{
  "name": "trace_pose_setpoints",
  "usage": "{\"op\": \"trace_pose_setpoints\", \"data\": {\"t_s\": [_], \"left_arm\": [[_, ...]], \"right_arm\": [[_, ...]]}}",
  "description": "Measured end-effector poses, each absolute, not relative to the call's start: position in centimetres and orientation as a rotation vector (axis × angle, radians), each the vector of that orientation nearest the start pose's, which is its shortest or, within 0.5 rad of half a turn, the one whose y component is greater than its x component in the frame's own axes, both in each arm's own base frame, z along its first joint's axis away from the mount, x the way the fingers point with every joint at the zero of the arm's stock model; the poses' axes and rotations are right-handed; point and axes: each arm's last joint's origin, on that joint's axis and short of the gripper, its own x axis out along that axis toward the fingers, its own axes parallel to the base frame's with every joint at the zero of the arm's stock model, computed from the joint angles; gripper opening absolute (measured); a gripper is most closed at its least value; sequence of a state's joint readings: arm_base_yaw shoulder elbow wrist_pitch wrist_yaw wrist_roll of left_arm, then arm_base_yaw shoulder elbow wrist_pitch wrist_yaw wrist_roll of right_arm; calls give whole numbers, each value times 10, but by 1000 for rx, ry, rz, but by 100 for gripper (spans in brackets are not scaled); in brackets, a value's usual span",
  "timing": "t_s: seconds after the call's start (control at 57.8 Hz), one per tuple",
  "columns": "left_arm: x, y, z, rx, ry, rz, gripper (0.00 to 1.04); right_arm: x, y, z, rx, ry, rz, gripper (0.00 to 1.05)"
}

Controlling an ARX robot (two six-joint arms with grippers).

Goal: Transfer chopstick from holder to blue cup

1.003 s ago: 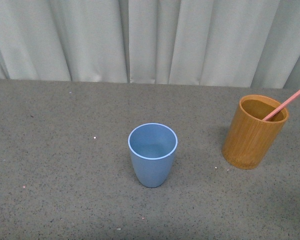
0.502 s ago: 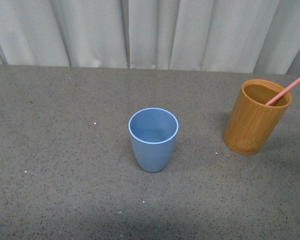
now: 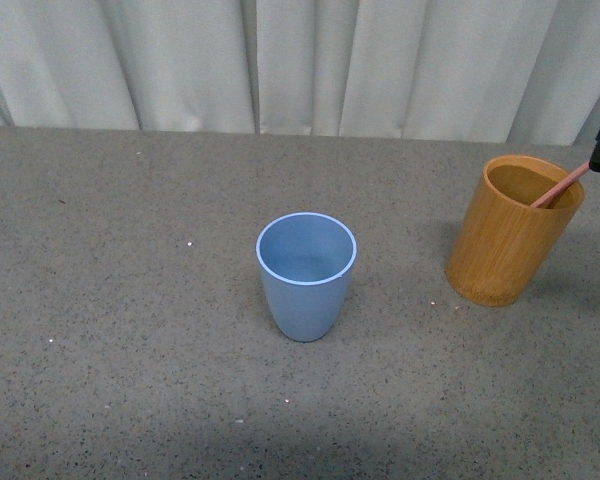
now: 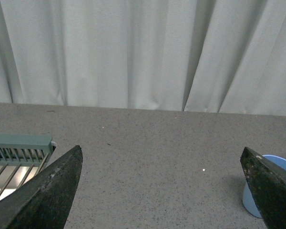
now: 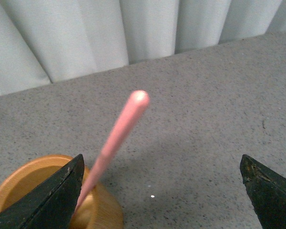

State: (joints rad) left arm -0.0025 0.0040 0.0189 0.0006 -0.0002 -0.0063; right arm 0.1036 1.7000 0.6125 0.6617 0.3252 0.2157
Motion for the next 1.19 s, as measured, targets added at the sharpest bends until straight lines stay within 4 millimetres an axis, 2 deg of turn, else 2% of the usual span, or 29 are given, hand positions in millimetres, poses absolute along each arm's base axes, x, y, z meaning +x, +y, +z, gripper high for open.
{"op": "trace_pose_setpoints", "data": {"t_s": [0.156, 0.311, 0.848, 0.9, 0.917, 1.194], "left_arm": [[97, 0, 170, -6, -15, -2, 98], [97, 0, 170, -6, -15, -2, 98], [97, 0, 170, -6, -15, -2, 98], [97, 0, 170, -6, -15, -2, 98], [97, 0, 170, -6, -15, -2, 98], [97, 0, 170, -6, -15, -2, 98]], "right_arm": [[319, 35, 142, 135, 375, -235, 95], [331, 39, 142, 141, 372, -249, 95], [355, 50, 115, 133, 426, -294, 94], [356, 50, 113, 132, 429, -302, 88], [356, 50, 112, 131, 430, -307, 83], [357, 53, 108, 140, 424, -296, 40]]}}
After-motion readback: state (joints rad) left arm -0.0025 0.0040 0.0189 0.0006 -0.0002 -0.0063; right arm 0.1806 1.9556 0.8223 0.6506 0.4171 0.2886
